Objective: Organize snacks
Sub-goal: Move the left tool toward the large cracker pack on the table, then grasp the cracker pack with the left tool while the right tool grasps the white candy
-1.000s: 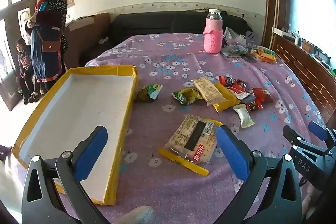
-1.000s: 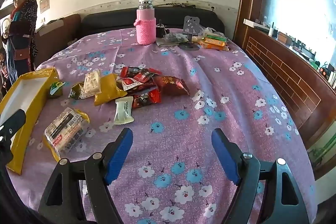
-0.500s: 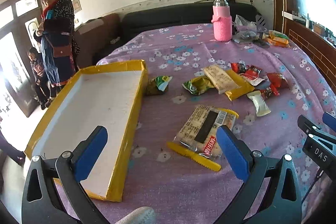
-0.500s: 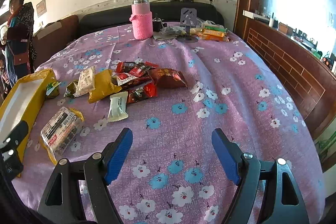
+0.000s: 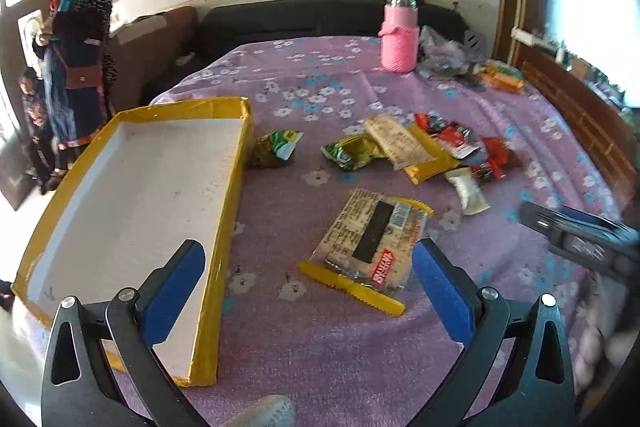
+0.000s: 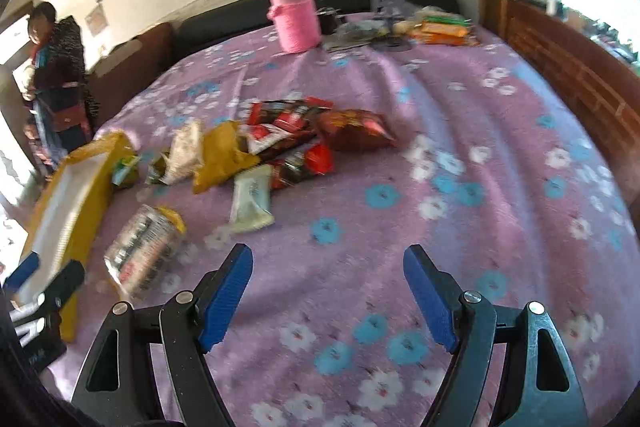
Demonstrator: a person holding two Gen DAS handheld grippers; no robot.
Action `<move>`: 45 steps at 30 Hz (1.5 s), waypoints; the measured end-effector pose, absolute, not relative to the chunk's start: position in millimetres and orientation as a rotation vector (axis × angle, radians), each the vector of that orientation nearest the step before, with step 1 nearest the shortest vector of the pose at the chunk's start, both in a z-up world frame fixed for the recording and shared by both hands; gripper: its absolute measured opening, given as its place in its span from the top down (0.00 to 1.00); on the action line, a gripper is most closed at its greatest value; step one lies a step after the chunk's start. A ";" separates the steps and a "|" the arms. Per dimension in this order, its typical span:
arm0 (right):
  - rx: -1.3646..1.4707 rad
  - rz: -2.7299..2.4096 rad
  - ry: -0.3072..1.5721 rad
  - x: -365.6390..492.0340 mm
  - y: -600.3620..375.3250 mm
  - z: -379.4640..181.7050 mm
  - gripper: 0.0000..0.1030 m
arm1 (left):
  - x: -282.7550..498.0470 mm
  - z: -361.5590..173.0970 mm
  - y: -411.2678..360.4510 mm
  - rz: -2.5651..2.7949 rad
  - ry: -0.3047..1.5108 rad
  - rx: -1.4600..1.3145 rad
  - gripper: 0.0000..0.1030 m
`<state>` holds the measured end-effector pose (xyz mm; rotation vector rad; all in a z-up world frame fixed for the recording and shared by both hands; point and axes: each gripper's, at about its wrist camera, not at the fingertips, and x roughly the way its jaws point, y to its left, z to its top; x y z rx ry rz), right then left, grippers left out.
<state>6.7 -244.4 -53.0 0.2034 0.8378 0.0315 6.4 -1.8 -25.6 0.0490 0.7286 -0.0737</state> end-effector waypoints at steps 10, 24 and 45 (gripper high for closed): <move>0.082 0.124 0.924 74.9 -198.3 -70.2 0.38 | 21.6 -23.6 -14.0 -0.200 0.787 0.072 0.00; 0.132 0.162 0.917 75.5 -221.1 -75.4 0.79 | 90.0 -60.7 -56.8 -0.372 0.963 0.176 0.00; 0.128 0.162 0.902 74.5 -219.6 -76.1 0.79 | 82.8 -88.5 -54.2 -0.267 0.997 0.149 0.00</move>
